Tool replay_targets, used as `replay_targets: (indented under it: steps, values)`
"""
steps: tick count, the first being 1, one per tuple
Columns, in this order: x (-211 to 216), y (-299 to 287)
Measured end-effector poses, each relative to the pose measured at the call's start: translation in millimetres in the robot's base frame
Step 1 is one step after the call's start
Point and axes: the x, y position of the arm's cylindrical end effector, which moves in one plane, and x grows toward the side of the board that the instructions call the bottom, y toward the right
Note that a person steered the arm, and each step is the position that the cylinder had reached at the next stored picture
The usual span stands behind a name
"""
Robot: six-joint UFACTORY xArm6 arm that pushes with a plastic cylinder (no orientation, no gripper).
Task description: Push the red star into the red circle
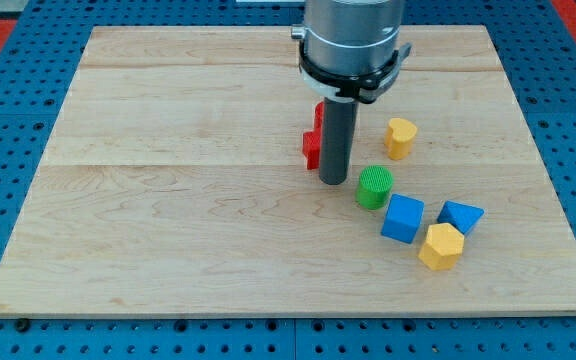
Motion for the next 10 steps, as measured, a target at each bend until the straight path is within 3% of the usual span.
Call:
replay_targets:
  steps: [1, 3, 6, 7, 8, 10]
  values:
    - [-2.7, -22.7]
    - [-37.9, 33.6]
    - [-63.6, 38.0]
    - [-46.2, 15.9]
    - [-54.5, -7.9]
    - [-87.7, 6.8]
